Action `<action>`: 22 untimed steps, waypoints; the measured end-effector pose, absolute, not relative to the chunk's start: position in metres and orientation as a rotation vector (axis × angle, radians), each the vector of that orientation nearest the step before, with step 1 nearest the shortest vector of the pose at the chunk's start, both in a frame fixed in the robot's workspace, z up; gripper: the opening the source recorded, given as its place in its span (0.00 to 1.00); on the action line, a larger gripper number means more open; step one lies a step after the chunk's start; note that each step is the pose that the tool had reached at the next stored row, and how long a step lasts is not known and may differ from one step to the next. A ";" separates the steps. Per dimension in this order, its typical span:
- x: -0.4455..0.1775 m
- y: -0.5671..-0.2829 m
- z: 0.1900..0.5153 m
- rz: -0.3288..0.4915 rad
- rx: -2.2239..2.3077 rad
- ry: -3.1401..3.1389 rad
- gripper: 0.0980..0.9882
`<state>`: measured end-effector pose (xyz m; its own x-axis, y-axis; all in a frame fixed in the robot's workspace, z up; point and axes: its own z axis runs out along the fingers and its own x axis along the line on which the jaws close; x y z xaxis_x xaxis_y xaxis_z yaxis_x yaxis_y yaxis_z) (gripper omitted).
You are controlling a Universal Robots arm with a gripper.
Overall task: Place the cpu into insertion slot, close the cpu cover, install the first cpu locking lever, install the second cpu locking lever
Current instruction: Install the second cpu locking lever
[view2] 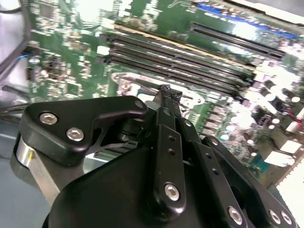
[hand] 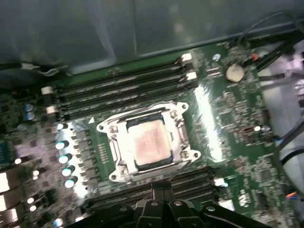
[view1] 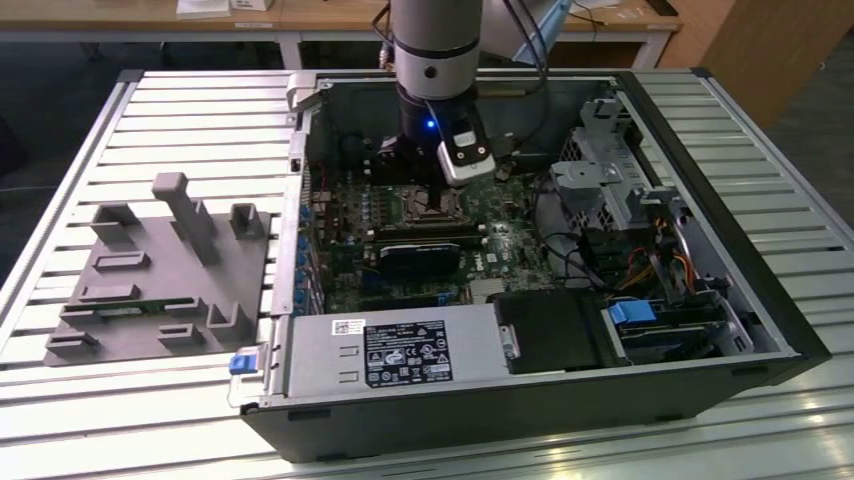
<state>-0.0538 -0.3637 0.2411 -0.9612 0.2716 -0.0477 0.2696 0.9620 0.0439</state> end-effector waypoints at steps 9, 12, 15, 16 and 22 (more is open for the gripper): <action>-0.054 -0.365 0.240 0.050 0.424 3.093 0.01; -0.054 -0.365 0.239 0.051 0.366 3.100 0.01; -0.054 -0.365 0.237 0.052 0.291 3.109 0.01; -0.054 -0.365 0.237 0.052 0.270 3.111 0.01; -0.055 -0.367 0.230 0.059 0.186 3.117 0.01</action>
<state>-0.0553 -0.3668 0.2296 -0.9928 0.1190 -0.0161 0.1184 0.9922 0.0386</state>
